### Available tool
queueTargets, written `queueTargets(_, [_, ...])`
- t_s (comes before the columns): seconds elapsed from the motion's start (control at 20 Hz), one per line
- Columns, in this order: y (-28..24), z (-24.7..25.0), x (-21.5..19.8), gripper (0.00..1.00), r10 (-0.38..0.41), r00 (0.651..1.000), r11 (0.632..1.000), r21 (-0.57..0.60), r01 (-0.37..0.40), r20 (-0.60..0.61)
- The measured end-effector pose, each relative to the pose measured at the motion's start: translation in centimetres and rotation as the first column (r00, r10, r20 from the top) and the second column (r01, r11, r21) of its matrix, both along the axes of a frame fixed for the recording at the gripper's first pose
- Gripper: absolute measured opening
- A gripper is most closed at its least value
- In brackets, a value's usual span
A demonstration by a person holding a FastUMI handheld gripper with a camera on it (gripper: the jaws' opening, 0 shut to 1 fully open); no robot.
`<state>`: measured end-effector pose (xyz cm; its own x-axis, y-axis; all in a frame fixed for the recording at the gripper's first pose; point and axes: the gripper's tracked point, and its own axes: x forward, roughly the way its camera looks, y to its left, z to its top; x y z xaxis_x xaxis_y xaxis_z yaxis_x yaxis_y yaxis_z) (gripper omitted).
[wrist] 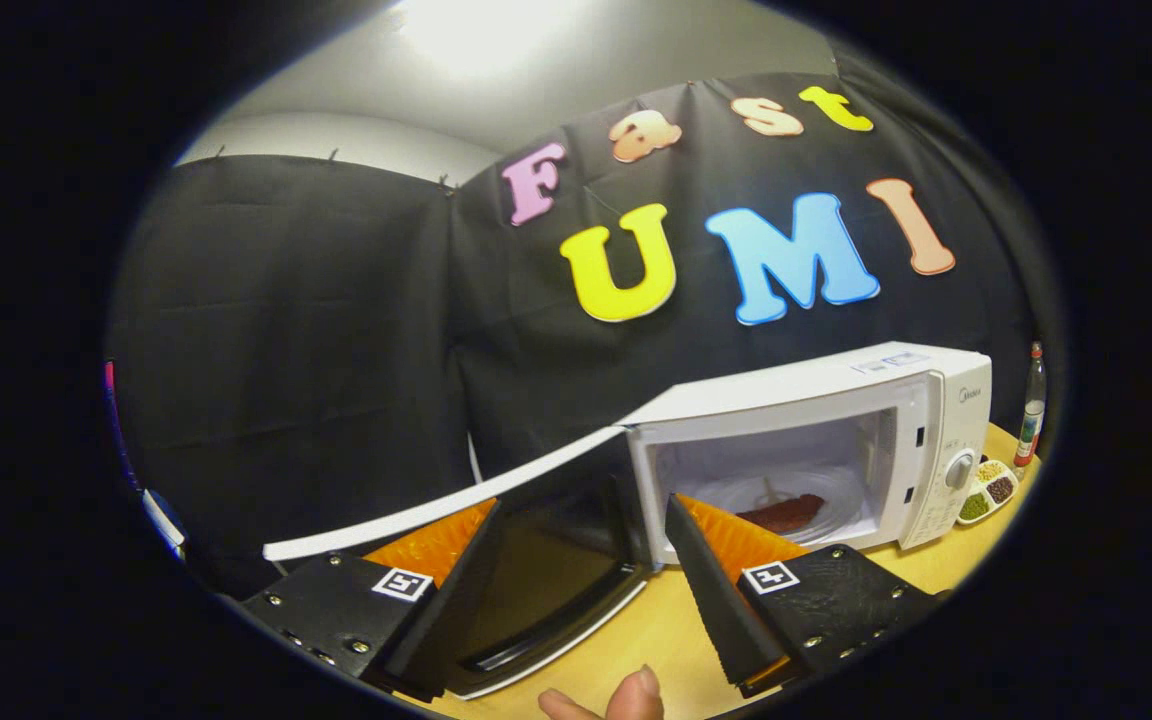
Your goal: Open the microwave, put the food inside, and close the microwave door.
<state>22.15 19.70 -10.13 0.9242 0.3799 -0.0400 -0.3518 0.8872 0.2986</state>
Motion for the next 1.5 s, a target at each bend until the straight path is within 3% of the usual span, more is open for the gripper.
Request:
queueTargets(0.15, [4.5, 3.6, -4.9, 0.97, 0.119, 0.992, 0.993, 0.018, -0.120, 0.053])
queueTargets(0.3, [9.9, 5.2, -8.9, 0.97, 0.252, 0.963, 0.966, -0.078, -0.246, 0.090])
queueTargets(0.5, [17.0, 5.3, -12.2, 0.97, 0.342, 0.920, 0.936, -0.162, -0.314, 0.191])
queueTargets(0.65, [21.2, 2.6, -11.8, 0.96, 0.395, 0.912, 0.915, -0.135, -0.379, 0.115])
queueTargets(0.75, [23.0, 0.2, -11.3, 0.80, 0.414, 0.909, 0.902, -0.151, -0.404, 0.046])
queueTargets(0.85, [24.5, -2.8, -11.1, 0.47, 0.458, 0.889, 0.871, -0.191, -0.452, -0.011])
queueTargets(0.9, [24.1, -4.4, -10.2, 0.30, 0.430, 0.902, 0.875, -0.235, -0.424, -0.028])
queueTargets(1.0, [21.5, -6.1, -7.4, 0.12, 0.328, 0.944, 0.899, -0.294, -0.324, -0.036])
queueTargets(1.1, [19.9, -7.7, -6.0, 0.10, 0.290, 0.954, 0.914, -0.273, -0.299, -0.075])
queueTargets(1.15, [19.6, -7.6, -6.4, 0.10, 0.321, 0.942, 0.912, -0.234, -0.337, -0.102])
queueTargets(1.2, [19.4, -8.5, -7.1, 0.02, 0.325, 0.939, 0.911, -0.229, -0.343, -0.113])
queueTargets(1.35, [16.9, -8.0, -7.1, 0.02, 0.277, 0.960, 0.898, -0.348, -0.270, -0.029])
queueTargets(1.5, [14.2, -7.7, -8.1, 0.02, 0.228, 0.974, 0.917, -0.333, -0.220, -0.015])
